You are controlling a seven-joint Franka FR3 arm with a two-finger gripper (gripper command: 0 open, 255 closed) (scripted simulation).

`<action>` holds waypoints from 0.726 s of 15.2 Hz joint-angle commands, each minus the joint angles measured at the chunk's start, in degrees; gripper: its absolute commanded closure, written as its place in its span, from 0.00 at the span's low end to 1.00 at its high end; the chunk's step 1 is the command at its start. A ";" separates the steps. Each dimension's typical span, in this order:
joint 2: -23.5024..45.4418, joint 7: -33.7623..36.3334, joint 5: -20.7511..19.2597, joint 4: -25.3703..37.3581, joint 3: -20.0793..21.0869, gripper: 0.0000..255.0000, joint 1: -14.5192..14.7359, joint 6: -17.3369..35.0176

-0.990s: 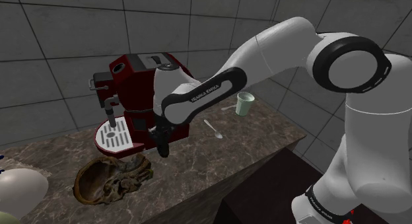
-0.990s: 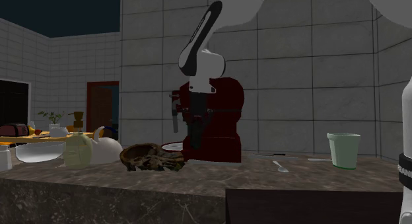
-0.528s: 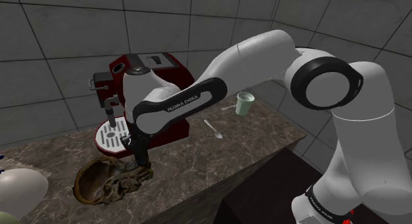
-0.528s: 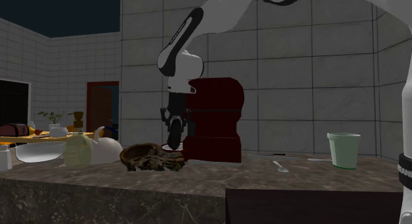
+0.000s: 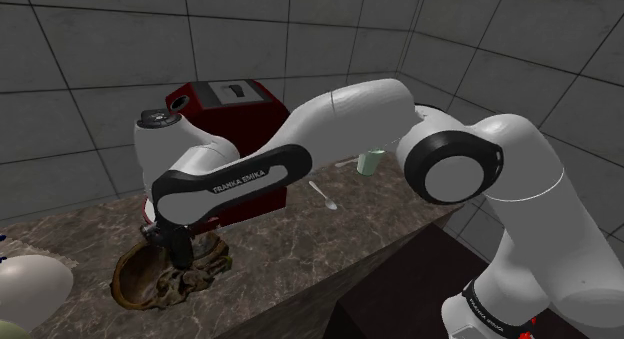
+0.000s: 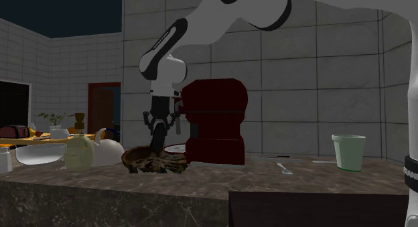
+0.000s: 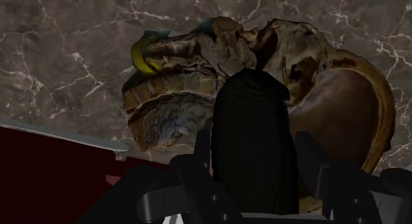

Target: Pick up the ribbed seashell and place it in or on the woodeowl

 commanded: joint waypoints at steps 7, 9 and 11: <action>3.80 0.35 -0.40 0.54 -0.36 1.00 0.44 3.28; 4.75 0.38 -0.49 0.62 -0.46 1.00 0.50 4.14; 5.27 0.40 -0.54 0.72 -0.51 1.00 0.53 4.56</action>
